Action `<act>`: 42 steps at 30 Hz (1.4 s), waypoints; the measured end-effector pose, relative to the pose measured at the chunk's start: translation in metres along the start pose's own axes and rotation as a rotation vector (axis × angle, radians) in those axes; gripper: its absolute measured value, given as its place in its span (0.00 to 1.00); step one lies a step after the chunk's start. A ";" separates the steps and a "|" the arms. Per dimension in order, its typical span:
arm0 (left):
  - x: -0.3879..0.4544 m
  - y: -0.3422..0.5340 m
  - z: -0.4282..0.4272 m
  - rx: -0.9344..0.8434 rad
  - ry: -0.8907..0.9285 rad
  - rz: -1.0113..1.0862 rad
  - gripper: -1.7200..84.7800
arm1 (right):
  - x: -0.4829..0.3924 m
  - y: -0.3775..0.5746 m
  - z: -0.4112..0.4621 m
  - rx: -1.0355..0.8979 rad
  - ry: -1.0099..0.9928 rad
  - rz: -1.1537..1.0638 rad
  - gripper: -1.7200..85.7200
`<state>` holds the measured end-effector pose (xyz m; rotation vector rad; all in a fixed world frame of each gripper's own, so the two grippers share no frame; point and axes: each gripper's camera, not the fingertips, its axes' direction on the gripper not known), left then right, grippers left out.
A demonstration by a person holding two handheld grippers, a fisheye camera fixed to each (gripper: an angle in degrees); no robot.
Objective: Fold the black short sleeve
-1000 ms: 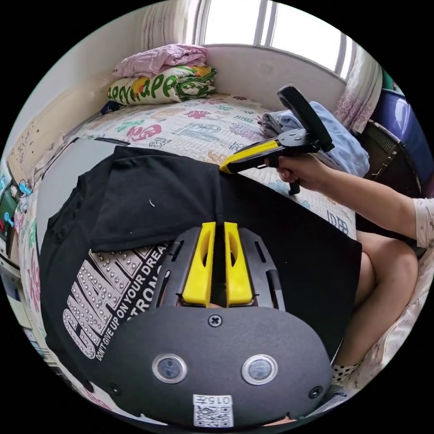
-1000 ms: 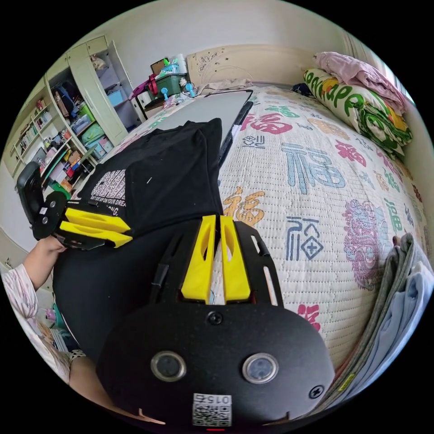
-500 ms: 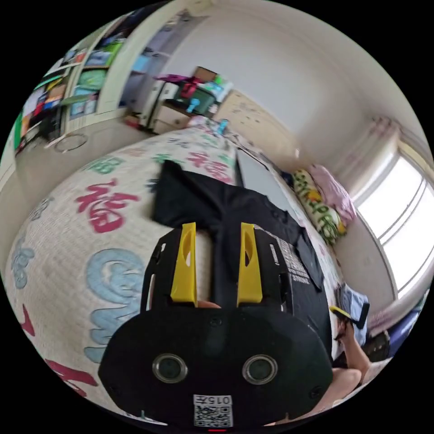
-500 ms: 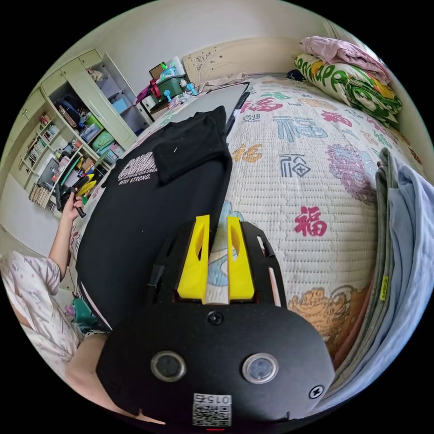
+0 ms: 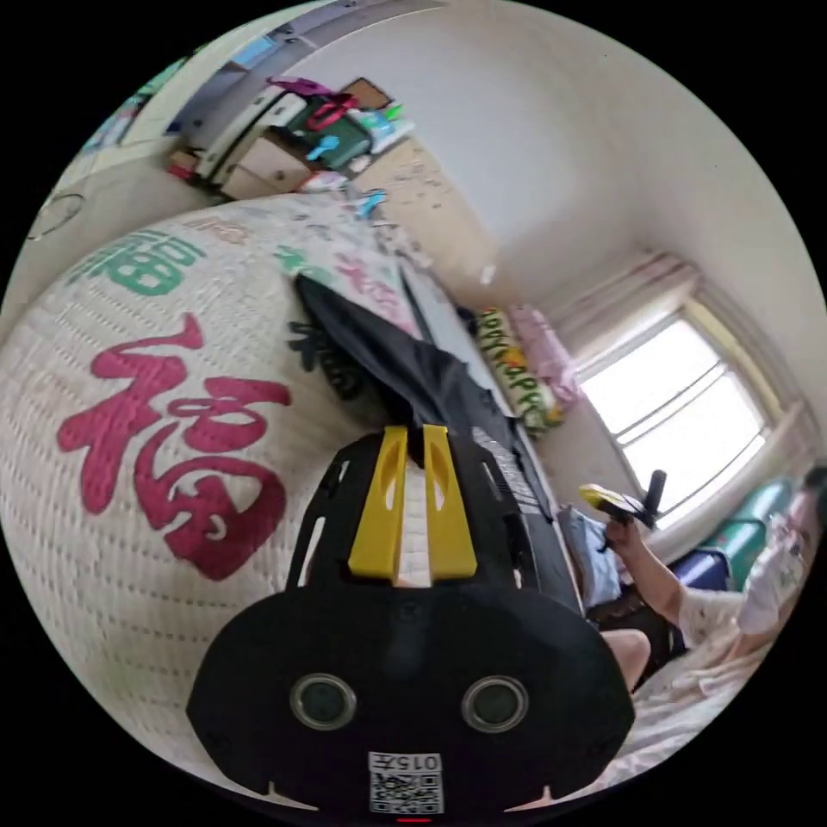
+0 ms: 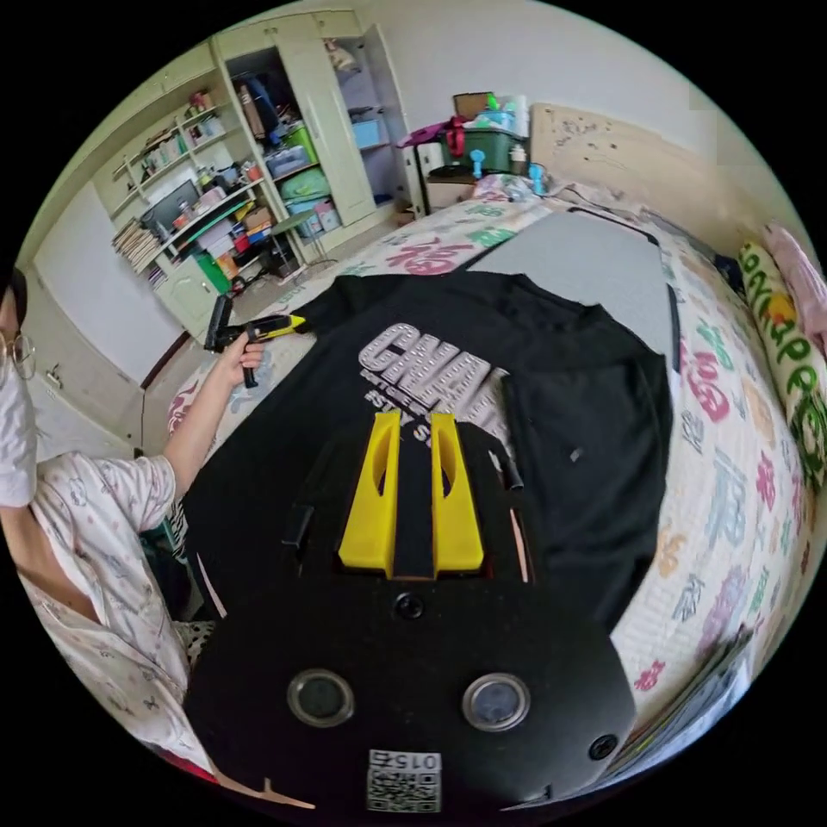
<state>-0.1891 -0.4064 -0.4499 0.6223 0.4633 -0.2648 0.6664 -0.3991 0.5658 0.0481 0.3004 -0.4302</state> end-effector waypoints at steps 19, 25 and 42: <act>0.190 0.003 0.036 -0.275 0.098 0.227 0.04 | -0.037 -0.184 0.488 -0.354 -0.068 -0.204 0.17; 0.215 0.022 0.044 -0.287 0.099 0.223 0.04 | 0.003 -0.177 0.586 -0.387 -0.051 -0.142 0.17; 0.317 0.149 0.053 0.024 -0.133 0.639 0.04 | 0.140 -0.191 0.427 -0.115 0.275 -0.074 0.03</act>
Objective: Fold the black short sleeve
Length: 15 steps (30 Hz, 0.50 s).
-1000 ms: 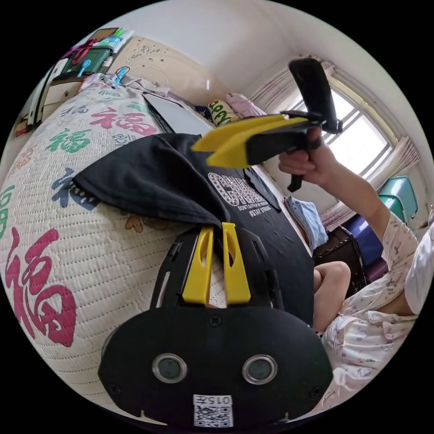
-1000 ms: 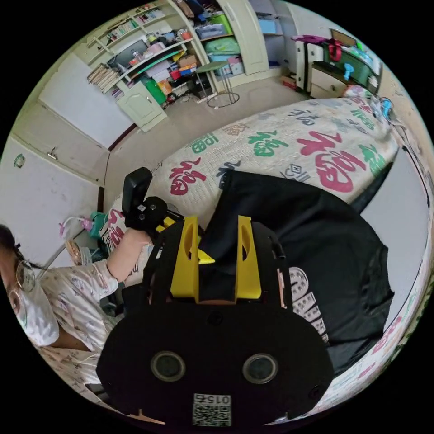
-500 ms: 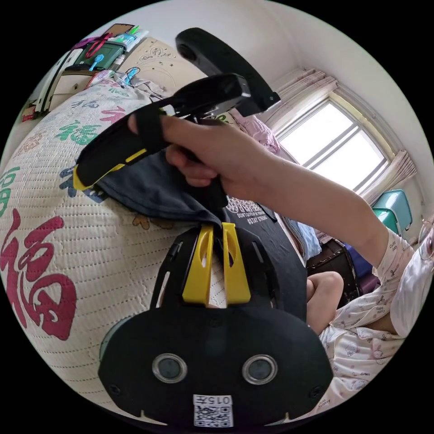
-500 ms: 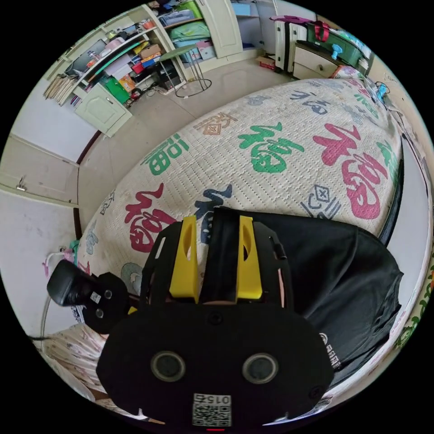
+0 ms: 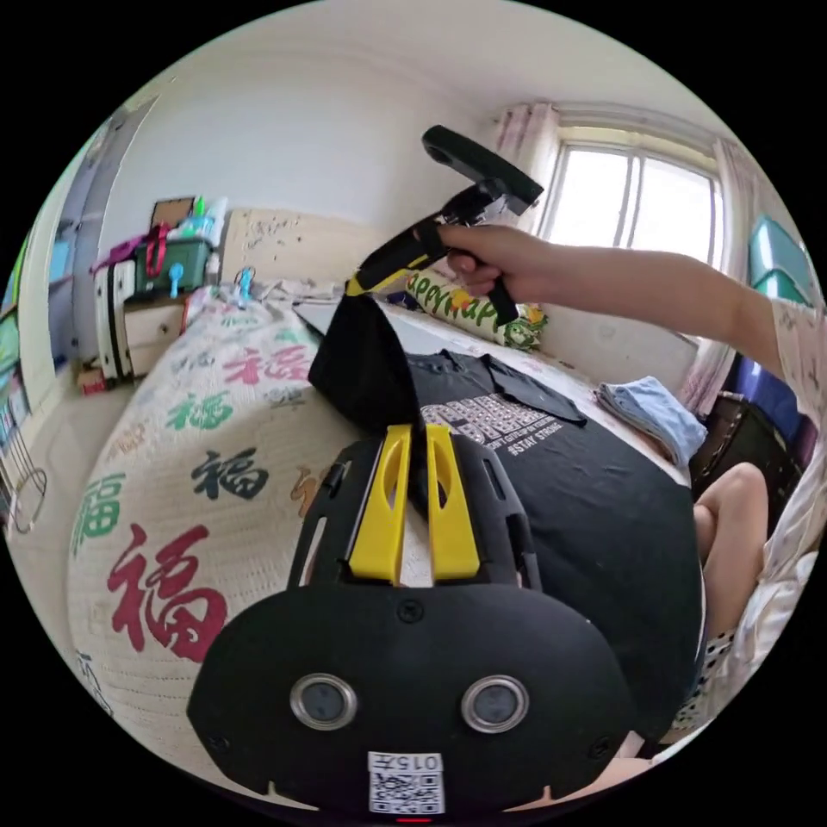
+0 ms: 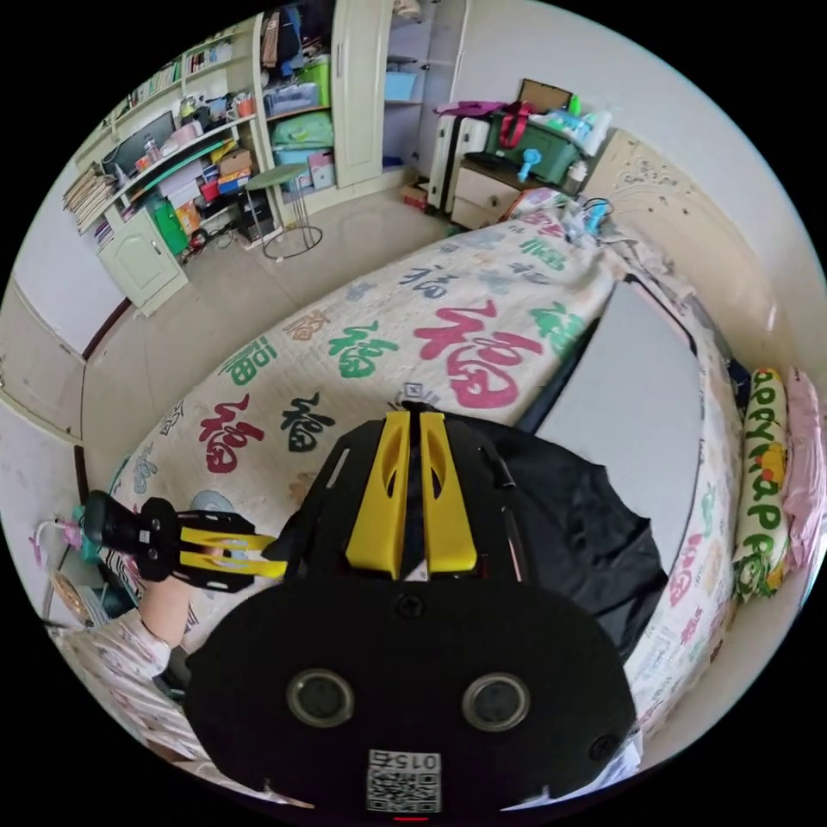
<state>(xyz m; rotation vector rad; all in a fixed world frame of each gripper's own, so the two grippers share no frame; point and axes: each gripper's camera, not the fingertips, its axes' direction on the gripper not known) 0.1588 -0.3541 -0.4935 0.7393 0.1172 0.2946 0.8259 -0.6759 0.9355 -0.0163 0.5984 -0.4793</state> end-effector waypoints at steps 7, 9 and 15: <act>0.070 0.039 0.047 -0.084 0.137 0.215 0.04 | 0.132 0.133 -0.032 -0.095 -0.031 0.229 0.03; 0.082 0.050 0.057 -0.116 0.125 0.247 0.04 | 0.163 0.164 -0.027 -0.120 -0.047 0.324 0.03; 0.088 0.085 0.083 -0.173 0.024 0.227 0.08 | 0.217 0.220 -0.033 -0.140 -0.187 0.502 0.06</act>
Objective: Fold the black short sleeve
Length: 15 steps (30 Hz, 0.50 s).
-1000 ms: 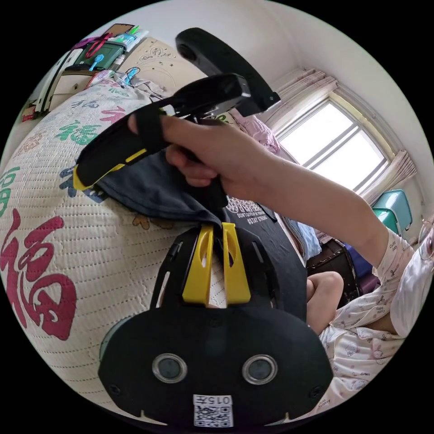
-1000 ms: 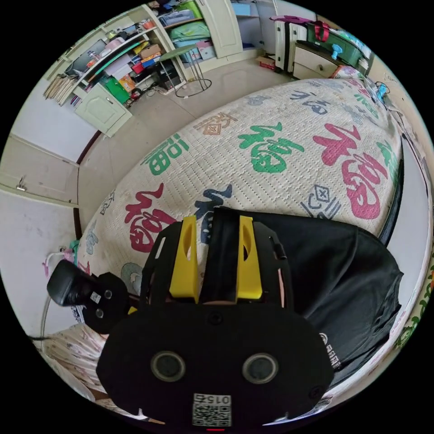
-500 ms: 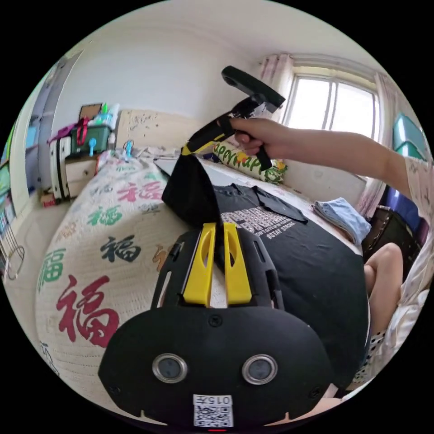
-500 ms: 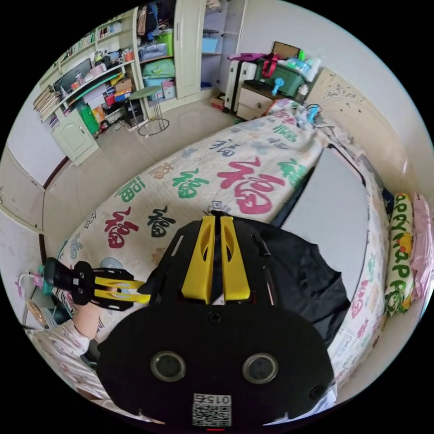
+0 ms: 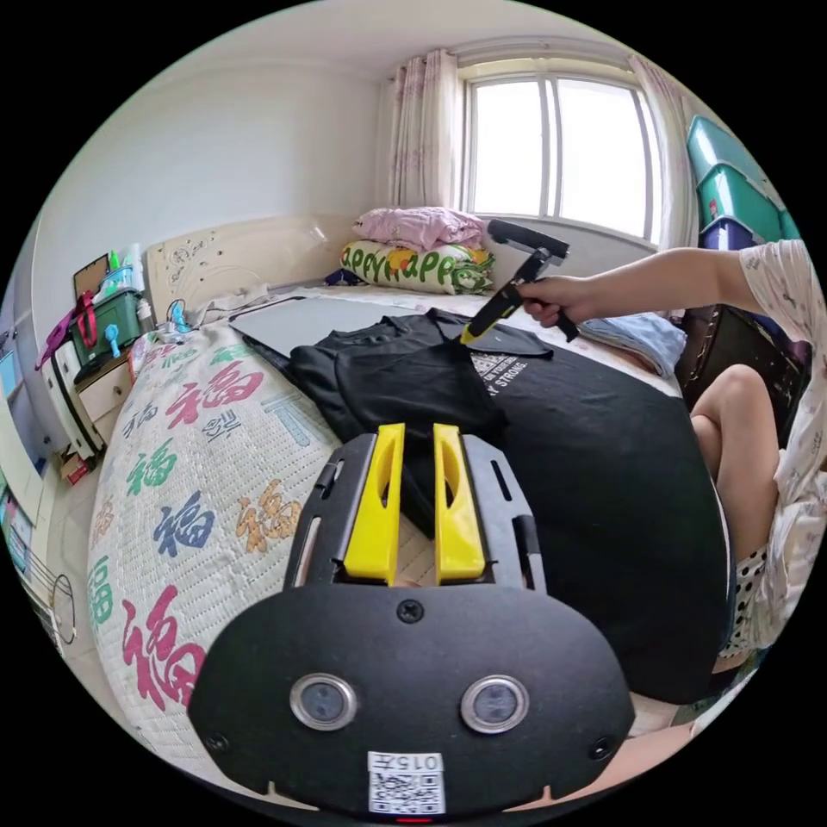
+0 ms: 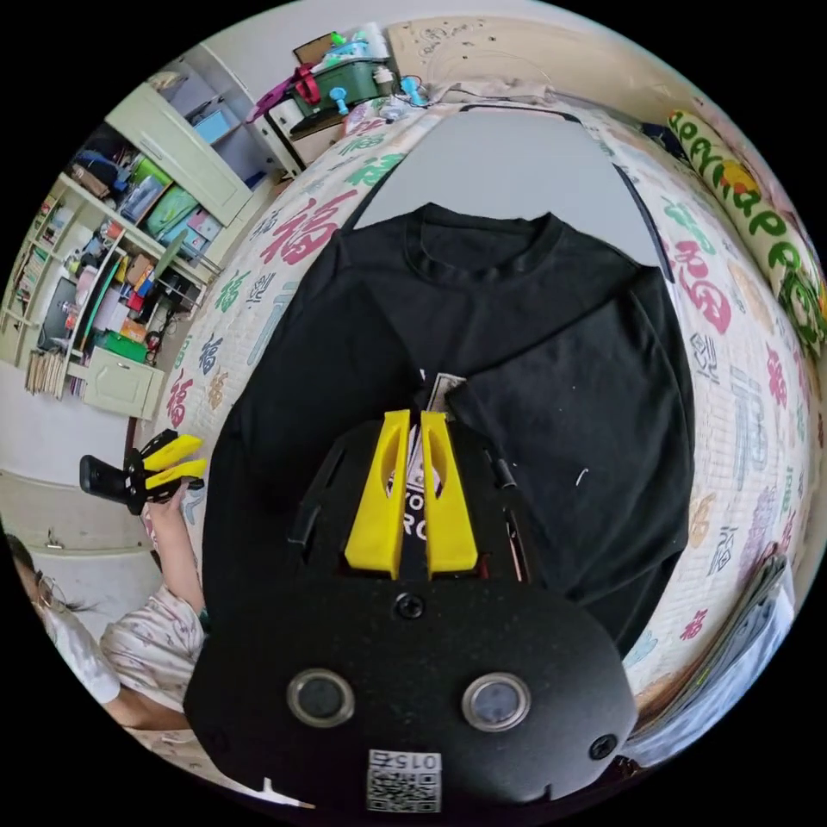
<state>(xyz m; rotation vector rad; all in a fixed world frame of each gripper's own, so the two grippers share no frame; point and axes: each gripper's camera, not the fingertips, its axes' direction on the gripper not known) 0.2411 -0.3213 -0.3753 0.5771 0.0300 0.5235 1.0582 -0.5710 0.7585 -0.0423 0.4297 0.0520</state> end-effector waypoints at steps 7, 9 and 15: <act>0.010 0.022 0.053 -0.132 -0.102 -0.033 0.09 | -0.037 0.009 -0.076 0.057 0.089 -0.150 0.12; 0.016 0.026 0.068 -0.178 -0.123 -0.007 0.09 | -0.050 0.011 -0.091 0.061 0.072 -0.174 0.12; 0.024 0.043 0.103 -0.260 -0.197 0.042 0.05 | -0.143 0.048 -0.145 0.059 -0.158 -0.407 0.13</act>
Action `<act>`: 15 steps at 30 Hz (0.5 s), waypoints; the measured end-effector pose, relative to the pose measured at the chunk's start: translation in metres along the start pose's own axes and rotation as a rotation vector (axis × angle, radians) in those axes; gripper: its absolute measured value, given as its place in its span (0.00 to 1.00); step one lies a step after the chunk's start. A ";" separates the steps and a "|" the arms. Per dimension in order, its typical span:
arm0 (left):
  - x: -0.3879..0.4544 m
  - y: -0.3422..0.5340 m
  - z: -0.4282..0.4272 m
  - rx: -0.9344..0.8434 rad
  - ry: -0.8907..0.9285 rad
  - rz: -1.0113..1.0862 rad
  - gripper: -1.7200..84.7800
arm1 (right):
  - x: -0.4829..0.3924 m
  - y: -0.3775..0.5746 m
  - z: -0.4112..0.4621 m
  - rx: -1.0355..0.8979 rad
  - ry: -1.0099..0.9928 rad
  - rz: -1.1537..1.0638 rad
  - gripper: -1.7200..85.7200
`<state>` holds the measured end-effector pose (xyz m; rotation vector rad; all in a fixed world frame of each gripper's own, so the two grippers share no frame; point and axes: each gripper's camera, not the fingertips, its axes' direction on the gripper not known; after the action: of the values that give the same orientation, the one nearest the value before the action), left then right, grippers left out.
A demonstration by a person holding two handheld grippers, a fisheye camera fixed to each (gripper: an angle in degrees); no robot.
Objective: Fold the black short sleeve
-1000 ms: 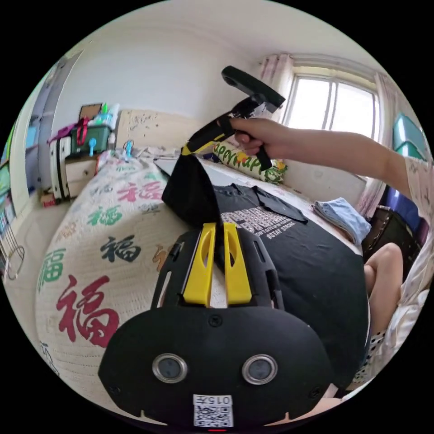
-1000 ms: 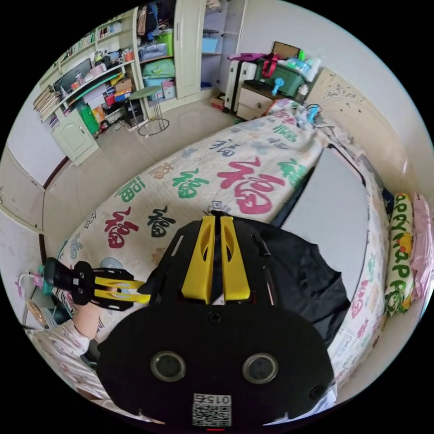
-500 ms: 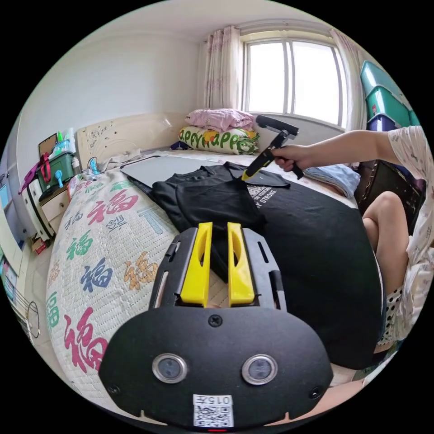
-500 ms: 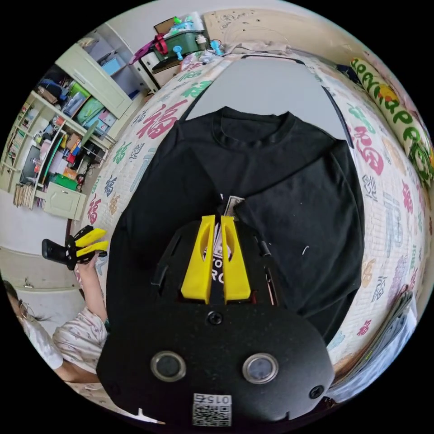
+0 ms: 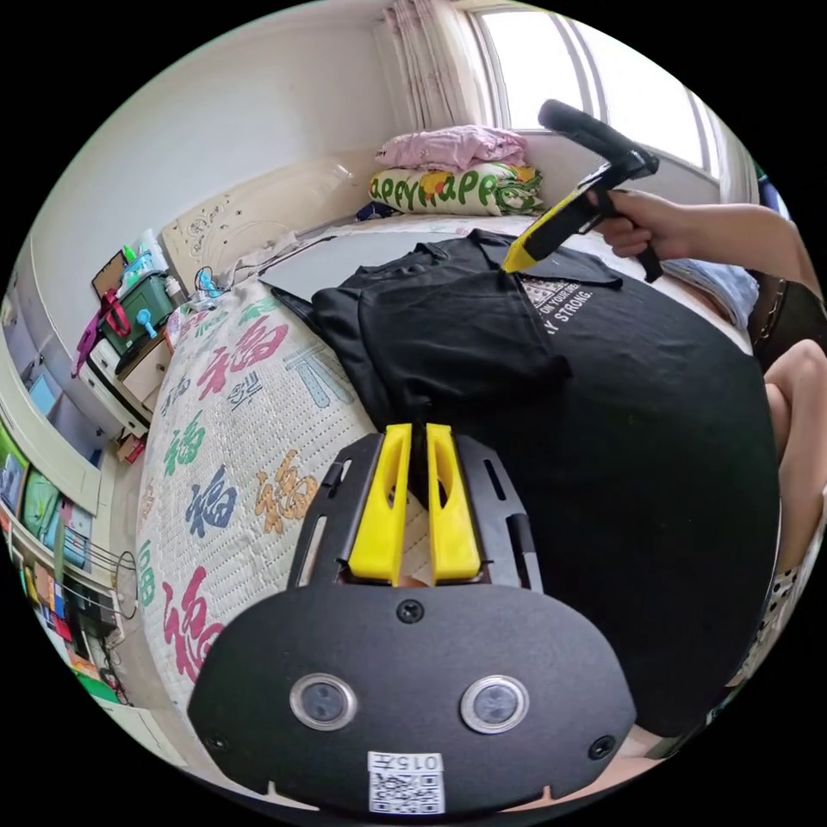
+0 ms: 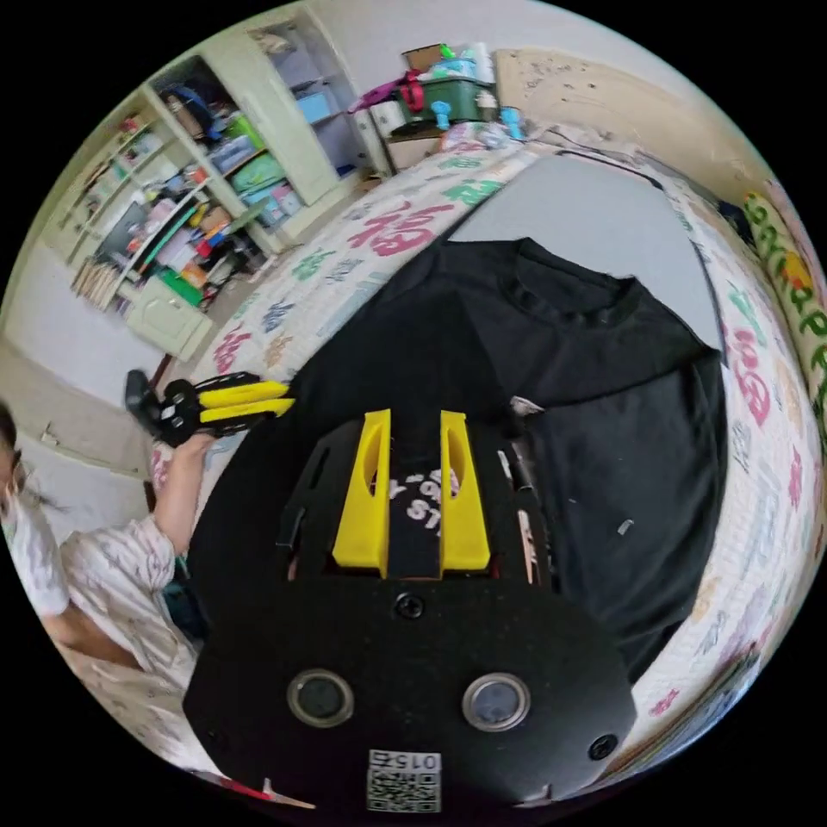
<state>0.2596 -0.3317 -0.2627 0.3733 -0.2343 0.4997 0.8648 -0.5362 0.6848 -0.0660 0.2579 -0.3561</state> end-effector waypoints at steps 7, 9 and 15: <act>-0.024 0.020 0.017 0.028 0.015 -0.068 0.03 | -0.148 0.005 -0.009 -0.188 0.030 -0.298 0.14; -0.031 0.025 0.020 0.030 0.014 -0.080 0.03 | -0.161 0.003 -0.014 -0.214 0.084 -0.300 0.12; -0.055 0.034 0.032 0.015 0.009 -0.100 0.03 | -0.205 -0.011 -0.049 -0.250 0.161 -0.298 0.03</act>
<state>0.1909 -0.3400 -0.2402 0.3951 -0.2021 0.4045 0.6627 -0.4752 0.6875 -0.3252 0.4529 -0.6251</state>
